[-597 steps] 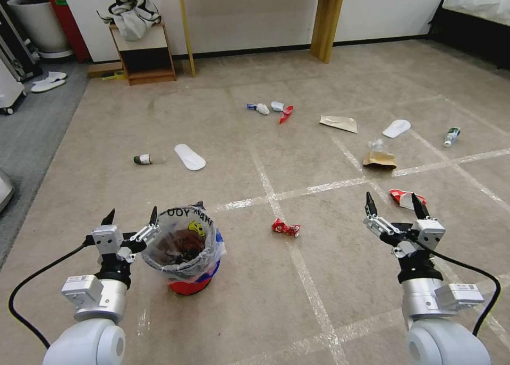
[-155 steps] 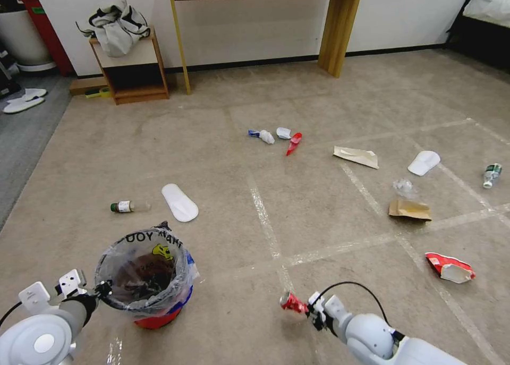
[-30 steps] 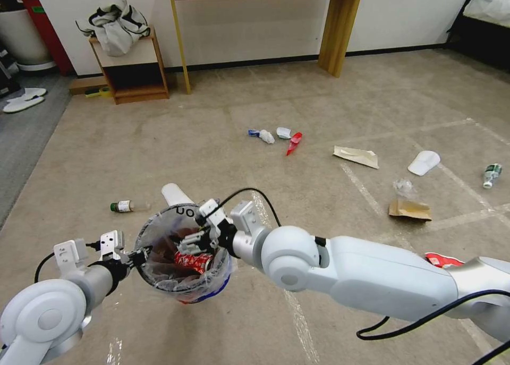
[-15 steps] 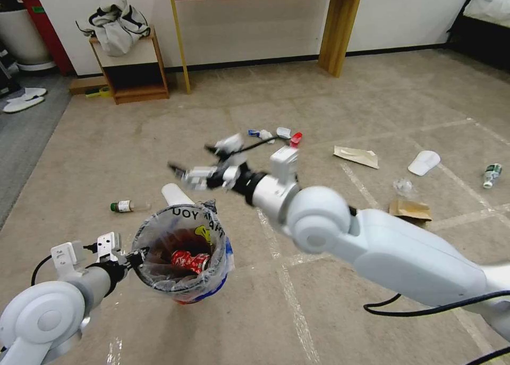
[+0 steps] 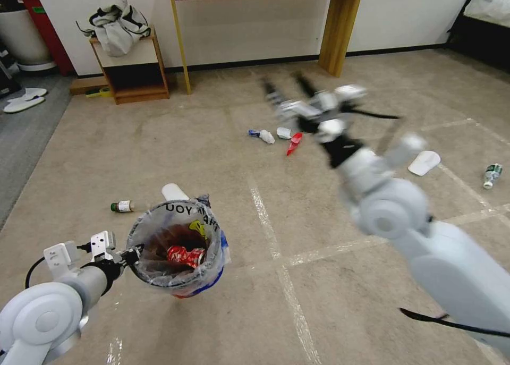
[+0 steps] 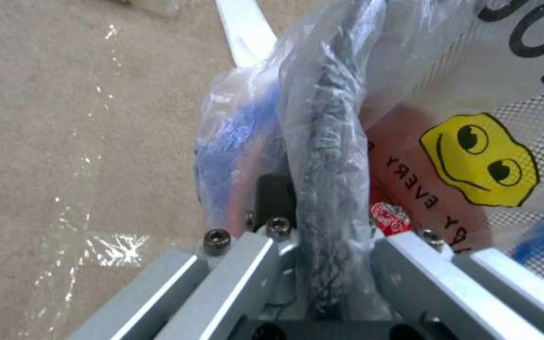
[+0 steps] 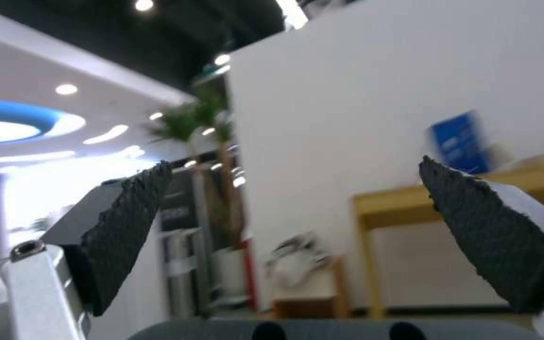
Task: Pick up the trash bin and place the garbage on the floor into it.
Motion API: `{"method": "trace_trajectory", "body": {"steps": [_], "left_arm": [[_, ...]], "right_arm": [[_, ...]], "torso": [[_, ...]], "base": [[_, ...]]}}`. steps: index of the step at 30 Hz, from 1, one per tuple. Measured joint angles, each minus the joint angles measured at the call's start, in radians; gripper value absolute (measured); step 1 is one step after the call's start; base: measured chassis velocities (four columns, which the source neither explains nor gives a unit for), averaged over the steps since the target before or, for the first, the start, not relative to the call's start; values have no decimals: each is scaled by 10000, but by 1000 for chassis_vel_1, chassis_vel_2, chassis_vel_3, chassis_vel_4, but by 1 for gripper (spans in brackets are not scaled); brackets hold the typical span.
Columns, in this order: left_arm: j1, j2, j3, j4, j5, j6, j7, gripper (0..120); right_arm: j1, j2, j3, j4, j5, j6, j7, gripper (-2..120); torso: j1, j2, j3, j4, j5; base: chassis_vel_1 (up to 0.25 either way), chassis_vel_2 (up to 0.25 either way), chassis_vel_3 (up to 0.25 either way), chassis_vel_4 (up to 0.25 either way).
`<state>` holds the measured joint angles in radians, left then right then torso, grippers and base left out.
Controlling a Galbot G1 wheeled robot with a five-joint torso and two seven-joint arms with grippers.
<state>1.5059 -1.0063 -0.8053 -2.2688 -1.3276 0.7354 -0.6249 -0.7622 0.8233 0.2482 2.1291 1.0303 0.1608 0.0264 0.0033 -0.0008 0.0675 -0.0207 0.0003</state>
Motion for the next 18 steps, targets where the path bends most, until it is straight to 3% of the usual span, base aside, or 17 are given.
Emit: {"method": "trace_trajectory", "body": {"steps": [6,13,18], "left_arm": [[157,-331,-281,-122,357,0,140,1],[295,-535,-381,-173,924,0,431,1],[276,-683,-410,-164,1348,1,667,1]], "right_arm": [[-1721,333,2058,362,-1250,175,179,94],[-3318,853,3617,778,-2304,282,62,94],[-5181,1576,4859,1306,-3156,595,40,96]], "torso": [[0,1,-1,3,-1],[0,1,-1,5,-4],[0,1,-2,2,-6]], "base": [[0,0,0,0],[0,0,0,0],[0,0,0,0]]}}
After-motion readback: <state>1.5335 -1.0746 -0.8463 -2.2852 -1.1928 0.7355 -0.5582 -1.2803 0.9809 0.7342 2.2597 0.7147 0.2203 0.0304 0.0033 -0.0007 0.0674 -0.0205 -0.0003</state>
